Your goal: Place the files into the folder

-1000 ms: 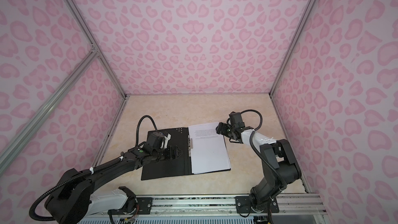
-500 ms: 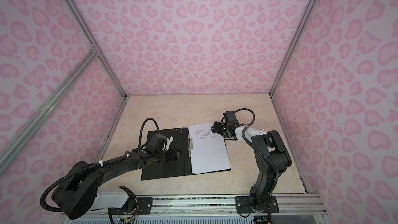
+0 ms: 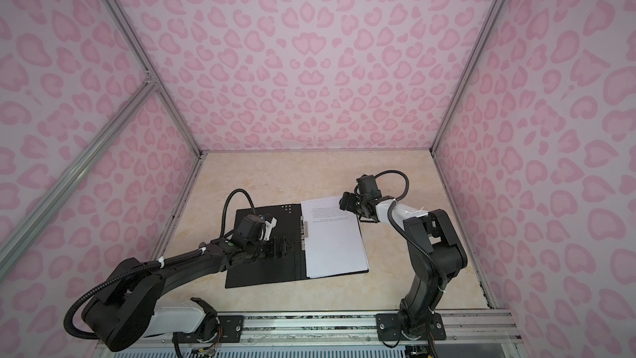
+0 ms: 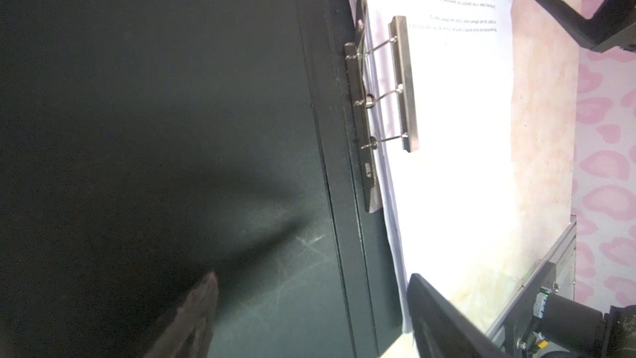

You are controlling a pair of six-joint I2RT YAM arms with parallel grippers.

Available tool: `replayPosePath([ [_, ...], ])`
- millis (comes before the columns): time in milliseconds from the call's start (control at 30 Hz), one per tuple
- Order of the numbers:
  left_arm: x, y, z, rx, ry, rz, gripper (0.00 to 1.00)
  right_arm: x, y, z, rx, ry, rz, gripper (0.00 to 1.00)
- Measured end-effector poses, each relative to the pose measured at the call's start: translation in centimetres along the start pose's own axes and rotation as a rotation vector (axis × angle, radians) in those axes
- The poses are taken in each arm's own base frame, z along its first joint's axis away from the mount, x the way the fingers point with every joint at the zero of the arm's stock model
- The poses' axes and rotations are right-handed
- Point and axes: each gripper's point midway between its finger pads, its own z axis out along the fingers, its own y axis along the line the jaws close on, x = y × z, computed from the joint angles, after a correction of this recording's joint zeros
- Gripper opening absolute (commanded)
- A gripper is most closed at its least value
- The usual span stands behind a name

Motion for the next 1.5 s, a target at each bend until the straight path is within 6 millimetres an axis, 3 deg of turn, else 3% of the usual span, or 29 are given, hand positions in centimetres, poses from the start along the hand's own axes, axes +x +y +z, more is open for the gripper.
replayPosePath([
  [400, 0.0, 0.0, 0.0, 0.003, -0.002, 0.000, 0.88, 1.1, 1.0, 0.9, -0.030, 0.034, -0.007, 0.83],
  [633, -0.1, -0.1, 0.2, 0.015, -0.012, -0.002, 0.88, 0.5, 0.3, 0.8, -0.013, 0.020, 0.020, 0.83],
  [733, -0.1, -0.2, 0.3, 0.021, -0.011, 0.000, 0.87, -0.4, -0.6, 0.0, 0.009, -0.016, 0.042, 0.85],
  [800, -0.1, -0.6, 0.4, 0.028, -0.013, 0.007, 0.87, -0.9, -1.2, -0.9, 0.019, -0.043, 0.052, 0.98],
  [1033, 0.2, -2.6, 1.7, 0.053, 0.016, 0.026, 0.87, -4.4, -2.2, -4.6, -0.019, -0.138, 0.067, 0.98],
  [1167, -0.1, -4.3, 2.9, 0.084, 0.023, 0.031, 0.86, -4.6, 0.8, -5.4, -0.136, -0.115, -0.004, 0.98],
  [1333, -0.6, -5.4, 3.5, 0.104, 0.026, -0.007, 0.86, -2.2, 5.8, -4.4, -0.276, -0.017, -0.107, 0.94],
  [1500, -2.5, -5.3, 0.5, 0.111, -0.032, -0.054, 0.86, 0.6, 11.1, -2.3, -0.408, 0.099, -0.219, 0.88],
])
